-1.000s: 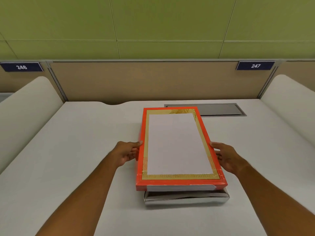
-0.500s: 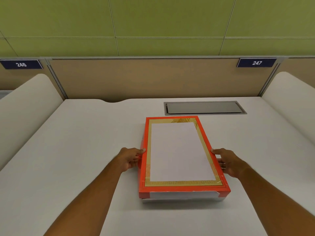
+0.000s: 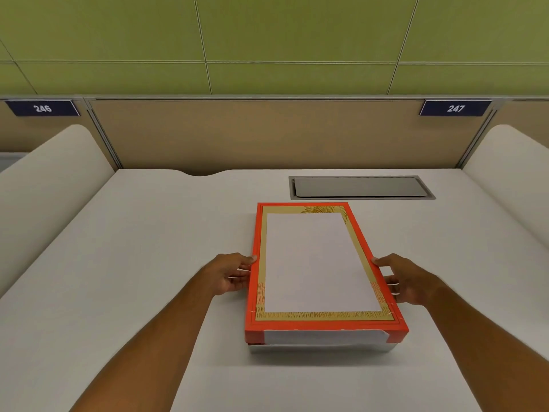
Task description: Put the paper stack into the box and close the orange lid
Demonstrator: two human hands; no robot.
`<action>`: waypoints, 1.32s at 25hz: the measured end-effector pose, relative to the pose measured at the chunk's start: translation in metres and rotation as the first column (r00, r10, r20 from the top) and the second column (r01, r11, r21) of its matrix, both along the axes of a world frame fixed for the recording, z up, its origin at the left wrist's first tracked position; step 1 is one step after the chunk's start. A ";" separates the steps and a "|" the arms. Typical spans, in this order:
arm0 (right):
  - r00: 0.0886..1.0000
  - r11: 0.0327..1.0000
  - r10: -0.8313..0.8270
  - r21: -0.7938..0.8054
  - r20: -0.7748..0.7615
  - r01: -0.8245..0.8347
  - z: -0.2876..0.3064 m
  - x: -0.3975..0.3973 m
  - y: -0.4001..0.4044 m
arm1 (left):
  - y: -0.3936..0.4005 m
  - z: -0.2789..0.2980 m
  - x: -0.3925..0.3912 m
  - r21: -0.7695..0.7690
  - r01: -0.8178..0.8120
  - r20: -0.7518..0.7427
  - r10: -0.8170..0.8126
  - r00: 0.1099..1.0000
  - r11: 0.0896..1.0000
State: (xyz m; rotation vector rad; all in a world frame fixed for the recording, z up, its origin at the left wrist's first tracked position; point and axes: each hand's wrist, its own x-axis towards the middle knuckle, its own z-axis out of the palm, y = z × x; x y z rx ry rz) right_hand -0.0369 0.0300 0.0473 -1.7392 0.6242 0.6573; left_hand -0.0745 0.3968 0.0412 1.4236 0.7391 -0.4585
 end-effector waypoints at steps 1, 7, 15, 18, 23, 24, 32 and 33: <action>1.000 1.000 0.007 -0.012 -0.008 -0.007 0.000 0.000 0.000 | 0.000 0.000 0.001 0.007 0.006 -0.002 -0.006 1.000 1.000; 0.998 0.994 0.061 -0.087 -0.025 -0.063 -0.003 -0.001 0.003 | -0.005 -0.007 -0.004 0.035 0.015 -0.039 -0.013 0.999 0.999; 0.981 0.988 0.013 -0.154 0.192 0.017 -0.003 0.014 0.008 | -0.010 -0.005 0.009 0.231 -0.054 0.094 0.033 0.995 0.971; 0.978 0.989 -0.016 -0.138 0.206 0.045 -0.001 0.019 0.010 | -0.014 -0.004 0.016 0.293 -0.084 0.123 0.049 0.991 0.953; 0.979 0.988 -0.042 -0.138 0.200 0.070 -0.004 0.022 0.012 | -0.018 -0.008 0.022 0.341 -0.123 0.101 0.094 0.990 0.932; 0.979 0.986 -0.038 -0.152 0.202 0.070 -0.004 0.023 0.013 | -0.018 -0.009 0.023 0.343 -0.130 0.097 0.103 0.990 0.930; 0.970 0.950 0.053 -0.311 0.236 0.024 -0.006 0.026 0.019 | -0.023 -0.010 0.023 0.546 -0.043 0.114 -0.024 0.993 0.837; 0.957 0.926 0.108 -0.377 0.267 0.001 -0.003 0.025 0.022 | -0.025 -0.008 0.022 0.635 -0.013 0.132 -0.091 0.987 0.773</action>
